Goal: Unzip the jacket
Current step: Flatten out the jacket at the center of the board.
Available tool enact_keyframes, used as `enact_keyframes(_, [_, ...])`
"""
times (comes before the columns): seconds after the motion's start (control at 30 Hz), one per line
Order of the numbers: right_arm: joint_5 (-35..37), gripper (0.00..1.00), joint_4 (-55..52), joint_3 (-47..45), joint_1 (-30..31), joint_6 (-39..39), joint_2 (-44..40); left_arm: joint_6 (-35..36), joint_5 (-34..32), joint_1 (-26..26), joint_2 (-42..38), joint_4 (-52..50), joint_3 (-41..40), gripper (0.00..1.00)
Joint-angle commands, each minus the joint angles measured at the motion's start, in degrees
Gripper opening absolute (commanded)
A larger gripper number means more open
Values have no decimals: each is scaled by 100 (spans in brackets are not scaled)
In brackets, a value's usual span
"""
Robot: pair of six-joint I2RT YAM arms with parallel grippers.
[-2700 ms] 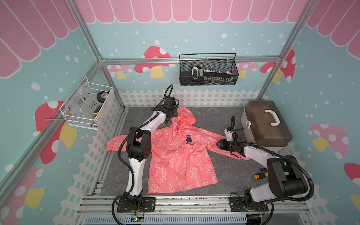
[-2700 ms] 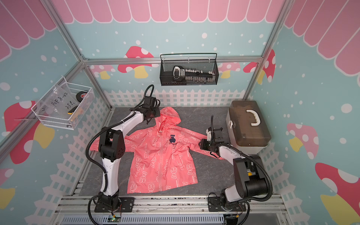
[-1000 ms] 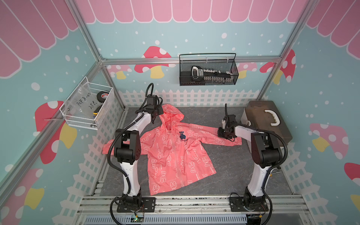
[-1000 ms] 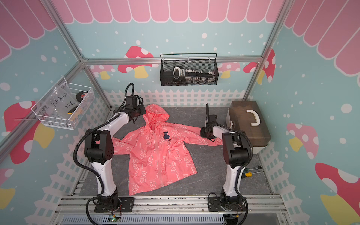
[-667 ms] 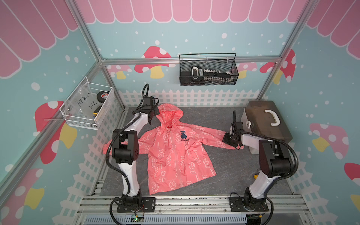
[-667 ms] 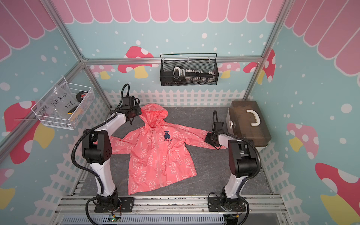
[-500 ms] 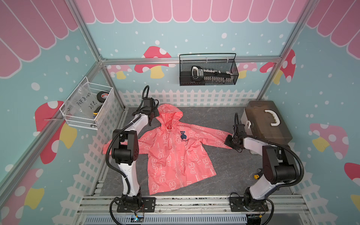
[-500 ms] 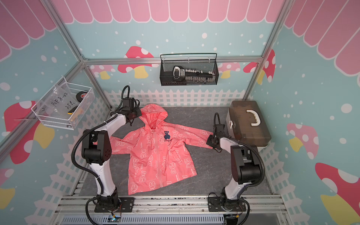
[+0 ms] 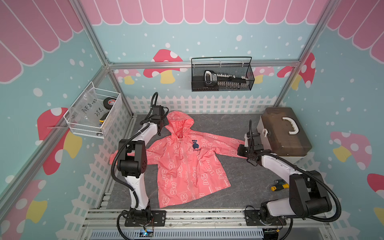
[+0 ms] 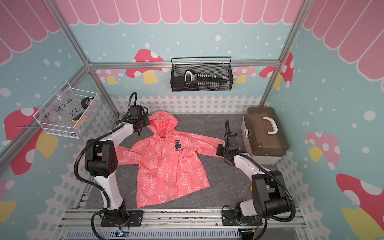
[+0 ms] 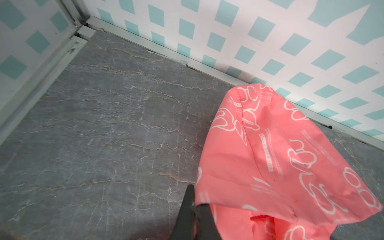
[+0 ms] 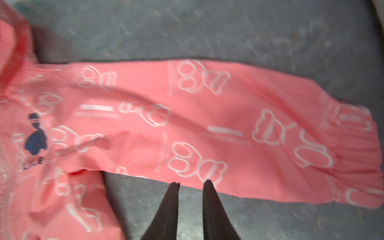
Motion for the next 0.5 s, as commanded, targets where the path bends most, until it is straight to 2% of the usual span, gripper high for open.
enact_keyframes(0.0, [-2, 19, -83, 379, 21, -385, 153, -575, -315, 289, -225, -390, -239, 26])
enact_keyframes(0.13, [-210, 19, -92, 657, 40, -371, 435, -1268, 271, 608, -176, -523, -545, 51])
enact_keyframes(0.17, [-275, 20, -86, 694, 47, -384, 509, -1480, 445, 683, -184, -529, -606, 53])
enact_keyframes(0.23, [-389, 28, -102, 779, 97, -508, 689, -1880, 778, 845, -286, -448, -800, 54])
enact_keyframes(0.37, [-387, 58, -343, 1040, 144, -695, 1155, -1895, 828, 828, -796, -68, -1252, 47])
enact_keyframes(0.47, [-195, 66, -688, 1411, 144, -790, 1588, -1486, 707, 544, -1297, 472, -1577, 42])
